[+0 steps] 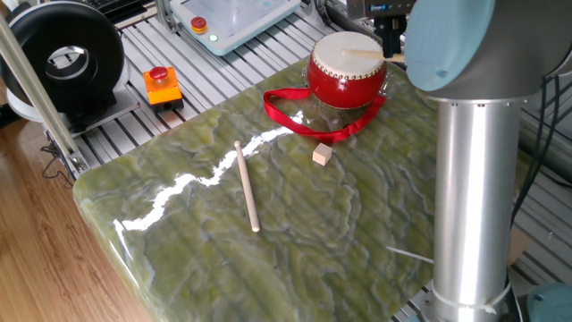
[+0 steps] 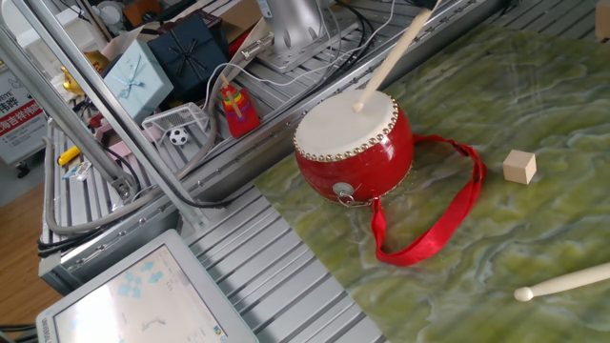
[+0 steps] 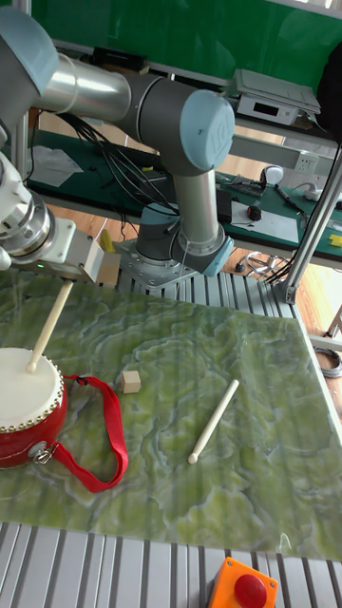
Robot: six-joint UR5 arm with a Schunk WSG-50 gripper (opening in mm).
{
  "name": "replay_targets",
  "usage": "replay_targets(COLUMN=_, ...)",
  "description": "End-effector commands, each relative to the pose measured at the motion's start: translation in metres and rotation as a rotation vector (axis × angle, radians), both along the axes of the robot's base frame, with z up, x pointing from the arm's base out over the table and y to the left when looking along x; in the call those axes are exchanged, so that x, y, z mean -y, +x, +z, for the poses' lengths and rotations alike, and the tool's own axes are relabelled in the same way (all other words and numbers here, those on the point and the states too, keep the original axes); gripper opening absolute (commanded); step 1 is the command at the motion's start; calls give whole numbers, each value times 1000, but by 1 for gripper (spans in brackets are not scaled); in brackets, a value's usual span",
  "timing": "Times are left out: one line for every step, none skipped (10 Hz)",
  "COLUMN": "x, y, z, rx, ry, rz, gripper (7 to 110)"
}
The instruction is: Play the drum
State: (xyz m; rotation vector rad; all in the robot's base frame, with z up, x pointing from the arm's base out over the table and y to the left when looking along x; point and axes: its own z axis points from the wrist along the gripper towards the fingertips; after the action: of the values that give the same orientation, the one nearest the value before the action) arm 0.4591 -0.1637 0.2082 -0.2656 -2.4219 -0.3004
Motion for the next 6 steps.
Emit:
replay_targets(x=21, y=10, z=-14, rx=58, ry=-84, rz=19, gripper=7)
replay_targets(x=32, y=17, z=-21, rx=96, ry=-128, rz=32, gripper=7)
replay_targets(x=42, y=24, z=-24, rx=137, ry=-152, rz=48, gripper=7)
replay_targets(x=48, y=29, z=-27, rx=162, ry=-169, rz=60, gripper=7)
replay_targets(x=56, y=33, z=-30, rx=184, ry=-197, rz=73, gripper=7)
replay_targets(x=57, y=34, z=-31, rx=189, ry=-201, rz=77, gripper=7)
